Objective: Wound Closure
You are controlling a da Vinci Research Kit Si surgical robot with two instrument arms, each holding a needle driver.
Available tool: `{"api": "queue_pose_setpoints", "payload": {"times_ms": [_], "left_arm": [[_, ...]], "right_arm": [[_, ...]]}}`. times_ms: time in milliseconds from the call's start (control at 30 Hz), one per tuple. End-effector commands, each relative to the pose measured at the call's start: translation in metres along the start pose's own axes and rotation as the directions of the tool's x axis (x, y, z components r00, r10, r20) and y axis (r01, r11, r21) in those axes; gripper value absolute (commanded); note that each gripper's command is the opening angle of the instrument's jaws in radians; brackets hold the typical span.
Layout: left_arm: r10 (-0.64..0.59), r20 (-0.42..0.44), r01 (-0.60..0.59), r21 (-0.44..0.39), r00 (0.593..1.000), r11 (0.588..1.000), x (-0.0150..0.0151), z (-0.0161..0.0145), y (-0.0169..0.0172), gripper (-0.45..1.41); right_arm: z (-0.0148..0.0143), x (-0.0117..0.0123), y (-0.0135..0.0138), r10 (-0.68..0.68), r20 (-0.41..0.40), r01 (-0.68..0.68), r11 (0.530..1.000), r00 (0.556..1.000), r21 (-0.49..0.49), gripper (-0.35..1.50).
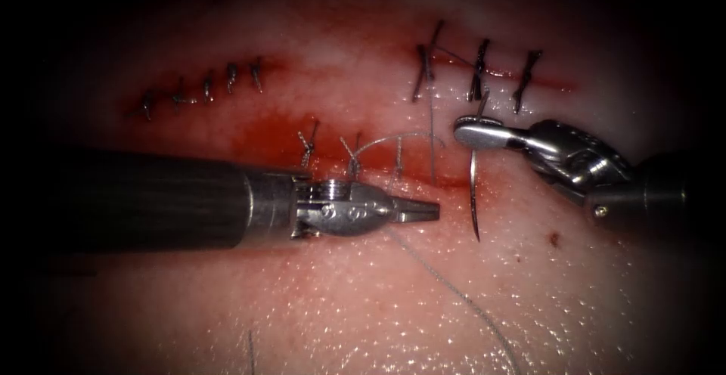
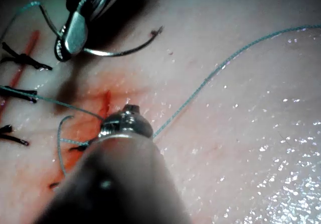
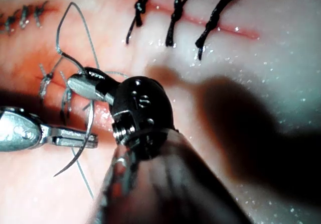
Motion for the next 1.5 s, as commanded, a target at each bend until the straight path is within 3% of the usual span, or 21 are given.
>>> {"api": "queue_pose_setpoints", "payload": {"times_ms": [33, 267, 467, 567, 833, 1000, 1033, 1067, 1133, 1200, 1333, 1367, 1400, 1433, 1500], "left_arm": [[-0.004, -0.001, 0.004, -0.001, 1.000, 1.000, -0.0002, 0.0008, 0.0003, -0.45], [-0.027, 0.168, 0.026, 0.009, 0.985, 1.000, -0.0020, 0.0012, -0.0030, -0.45], [-0.034, 0.223, 0.033, 0.007, 0.974, 0.999, -0.0031, 0.0018, -0.0051, -0.45], [-0.032, 0.292, 0.042, -0.027, 0.956, 0.999, -0.0043, 0.0031, -0.0054, -0.45], [-0.055, 0.300, 0.077, -0.060, 0.952, 0.995, -0.0052, 0.0041, -0.0060, -0.45], [-0.062, 0.371, 0.130, -0.160, 0.926, 0.979, -0.0055, 0.0047, -0.0057, -0.45], [-0.062, 0.371, 0.130, -0.160, 0.926, 0.979, -0.0055, 0.0047, -0.0057, -0.45], [-0.085, 0.365, 0.174, -0.219, 0.927, 0.960, -0.0056, 0.0052, -0.0051, -0.45], [-0.094, 0.359, 0.193, -0.253, 0.929, 0.948, -0.0057, 0.0056, -0.0050, -0.45], [-0.088, 0.361, 0.190, -0.256, 0.928, 0.948, -0.0059, 0.0058, -0.0049, -0.45], [-0.081, 0.376, 0.194, -0.271, 0.923, 0.943, -0.0061, 0.0059, -0.0047, 0.26], [-0.078, 0.375, 0.190, -0.274, 0.924, 0.943, -0.0062, 0.0059, -0.0047, 0.39], [-0.078, 0.375, 0.190, -0.274, 0.924, 0.943, -0.0062, 0.0059, -0.0047, 0.39], [-0.091, 0.377, 0.205, -0.273, 0.922, 0.940, -0.0063, 0.0055, -0.0044, 0.51], [-0.094, 0.378, 0.208, -0.273, 0.921, 0.939, -0.0064, 0.0054, -0.0043, 0.58]], "right_arm": [[0.0004, -0.0010, 0.0001, -0.009, 0.003, 0.009, 1.000, 1.000, 0.005, -0.35], [0.0004, -0.0015, -0.0005, -0.311, 0.016, 0.310, 0.949, 0.950, 0.061, -0.35], [0.0003, -0.0016, -0.0006, -0.361, 0.013, 0.359, 0.930, 0.932, 0.077, -0.35], [0.0004, -0.0013, -0.0006, -0.363, -0.013, 0.363, 0.928, 0.932, 0.080, -0.35], [0.0008, -0.0006, -0.0007, -0.396, -0.078, 0.401, 0.915, 0.915, 0.054, -0.35], [0.0013, -0.0002, 0.0002, -0.520, -0.128, 0.526, 0.851, 0.844, 0.010, -0.35], [0.0013, -0.0002, 0.0002, -0.520, -0.128, 0.526, 0.851, 0.844, 0.010, -0.35], [0.0014, -0.0001, 0.0007, -0.575, -0.153, 0.581, 0.814, 0.804, -0.007, -0.35], [0.0018, -0.0002, 0.0013, -0.628, -0.183, 0.634, 0.773, 0.757, -0.031, -0.35], [0.0019, -0.0004, 0.0014, -0.638, -0.186, 0.644, 0.764, 0.747, -0.035, -0.35], [0.0030, -0.0008, 0.0026, -0.688, -0.222, 0.696, 0.716, 0.691, -0.055, -0.35], [0.0035, -0.0009, 0.0028, -0.723, -0.227, 0.731, 0.679, 0.653, -0.060, -0.35], [0.0035, -0.0009, 0.0028, -0.723, -0.227, 0.731, 0.679, 0.653, -0.060, -0.35], [0.0041, -0.0011, 0.0029, -0.763, -0.230, 0.773, 0.631, 0.604, -0.064, -0.35], [0.0044, -0.0012, 0.0030, -0.771, -0.232, 0.781, 0.620, 0.593, -0.067, -0.35]]}}
